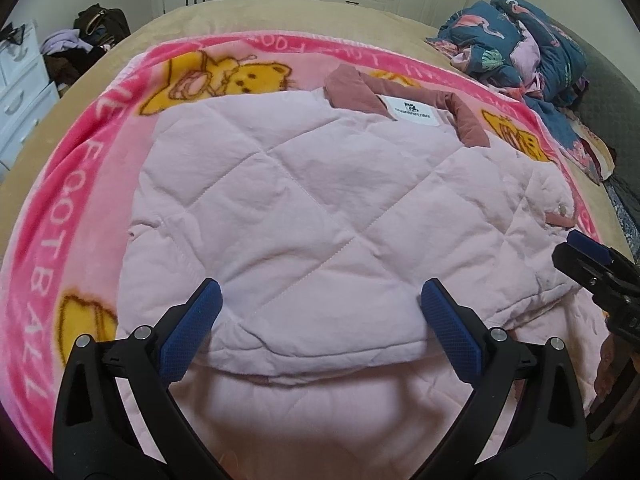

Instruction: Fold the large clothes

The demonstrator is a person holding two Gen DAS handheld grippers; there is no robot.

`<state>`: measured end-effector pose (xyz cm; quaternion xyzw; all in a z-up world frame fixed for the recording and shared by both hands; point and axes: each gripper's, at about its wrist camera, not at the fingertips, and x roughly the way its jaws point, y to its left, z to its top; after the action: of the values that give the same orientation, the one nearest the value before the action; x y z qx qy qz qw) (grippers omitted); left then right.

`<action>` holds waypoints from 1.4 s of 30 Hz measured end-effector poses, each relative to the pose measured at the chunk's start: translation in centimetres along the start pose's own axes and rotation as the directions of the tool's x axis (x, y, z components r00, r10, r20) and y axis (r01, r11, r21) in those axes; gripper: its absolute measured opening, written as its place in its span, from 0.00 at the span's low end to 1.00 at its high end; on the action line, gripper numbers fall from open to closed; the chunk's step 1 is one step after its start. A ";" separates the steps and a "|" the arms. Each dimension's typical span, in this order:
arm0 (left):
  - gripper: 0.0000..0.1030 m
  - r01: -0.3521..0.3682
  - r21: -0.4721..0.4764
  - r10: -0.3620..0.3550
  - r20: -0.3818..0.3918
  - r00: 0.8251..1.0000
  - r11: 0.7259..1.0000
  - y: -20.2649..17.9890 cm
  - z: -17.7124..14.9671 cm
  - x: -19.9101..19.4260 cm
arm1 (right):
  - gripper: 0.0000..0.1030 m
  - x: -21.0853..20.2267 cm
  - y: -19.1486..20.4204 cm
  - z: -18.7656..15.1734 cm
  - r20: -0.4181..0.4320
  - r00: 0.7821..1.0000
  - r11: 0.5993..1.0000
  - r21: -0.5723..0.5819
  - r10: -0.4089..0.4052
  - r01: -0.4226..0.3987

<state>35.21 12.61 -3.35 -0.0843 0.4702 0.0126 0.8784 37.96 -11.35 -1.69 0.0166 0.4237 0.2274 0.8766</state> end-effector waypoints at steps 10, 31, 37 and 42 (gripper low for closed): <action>0.91 0.022 -0.030 -0.021 0.044 0.999 0.999 -0.1 -0.5 -3.2 | 0.96 -2.4 0.3 -0.1 0.025 1.000 1.000 0.015 0.018 -0.018; 0.91 0.042 -0.008 -0.041 0.130 0.991 0.999 -1.4 -1.1 -9.2 | 0.96 -8.2 1.7 -0.3 0.113 0.993 1.000 0.011 0.017 -0.019; 0.91 0.043 0.010 -0.044 0.158 0.987 0.999 -2.1 -1.2 -11.0 | 0.96 -10.4 2.0 -0.3 0.150 0.988 1.000 0.009 0.019 -0.021; 0.91 0.047 0.022 -0.050 0.180 0.982 0.999 -2.6 -1.3 -12.5 | 0.96 -12.1 2.1 -0.4 0.172 0.985 1.000 0.009 0.018 -0.019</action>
<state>27.39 10.52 6.67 -0.0866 0.3867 -0.0054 0.9181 30.39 -14.55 7.45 0.0448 0.3475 0.2310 0.9077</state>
